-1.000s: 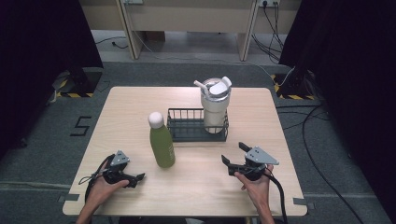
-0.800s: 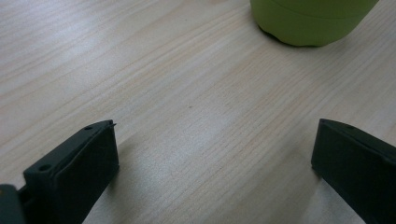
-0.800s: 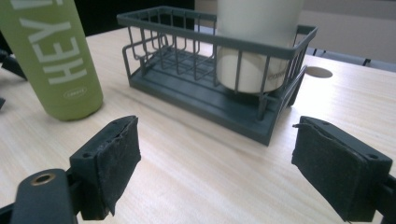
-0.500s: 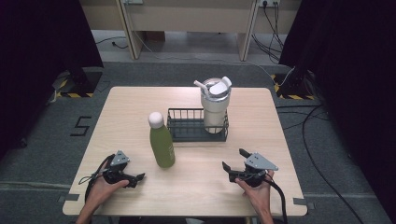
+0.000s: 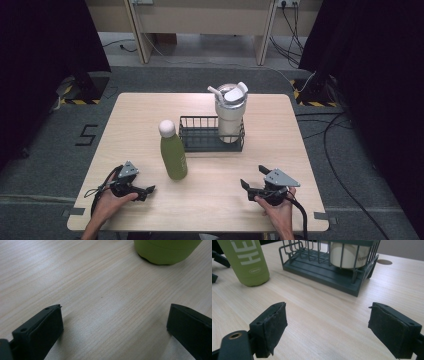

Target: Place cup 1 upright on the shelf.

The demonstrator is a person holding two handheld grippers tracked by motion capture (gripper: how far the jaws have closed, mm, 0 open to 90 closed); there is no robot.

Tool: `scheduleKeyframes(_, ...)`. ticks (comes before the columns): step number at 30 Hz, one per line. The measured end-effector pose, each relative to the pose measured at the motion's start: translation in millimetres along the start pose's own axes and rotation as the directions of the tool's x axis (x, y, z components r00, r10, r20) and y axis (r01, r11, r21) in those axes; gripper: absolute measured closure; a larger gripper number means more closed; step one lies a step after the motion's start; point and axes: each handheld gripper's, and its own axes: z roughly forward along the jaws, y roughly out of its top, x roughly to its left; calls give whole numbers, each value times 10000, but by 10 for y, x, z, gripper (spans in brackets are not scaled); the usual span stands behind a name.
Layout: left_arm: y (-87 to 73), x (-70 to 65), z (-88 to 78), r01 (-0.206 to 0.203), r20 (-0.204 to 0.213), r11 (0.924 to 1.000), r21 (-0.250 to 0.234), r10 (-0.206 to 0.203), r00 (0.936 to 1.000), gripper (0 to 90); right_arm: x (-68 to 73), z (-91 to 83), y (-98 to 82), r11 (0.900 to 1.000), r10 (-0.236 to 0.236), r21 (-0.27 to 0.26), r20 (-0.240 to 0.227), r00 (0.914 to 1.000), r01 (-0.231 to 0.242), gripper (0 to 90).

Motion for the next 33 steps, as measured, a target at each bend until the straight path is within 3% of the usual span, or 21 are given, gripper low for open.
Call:
scheduleKeyframes(18, 0, -1, 0, 1, -6, 10000, -3, -1, 10000, 0, 54, -24, -135, 9951, 93, 988, 44, 9999, -97, 151)
scheduleKeyframes(26, 0, -1, 1, 7, -6, 10000, -5, -7, 10000, 0, 87, -1, -168, 9850, -51, 1727, 193, 9998, 17, 152)
scheduleKeyframes(33, 0, -1, 0, 1, -6, 10000, -1, -1, 10000, 0, 84, 3, -184, 9684, -235, 2488, 315, 9992, 149, 152)
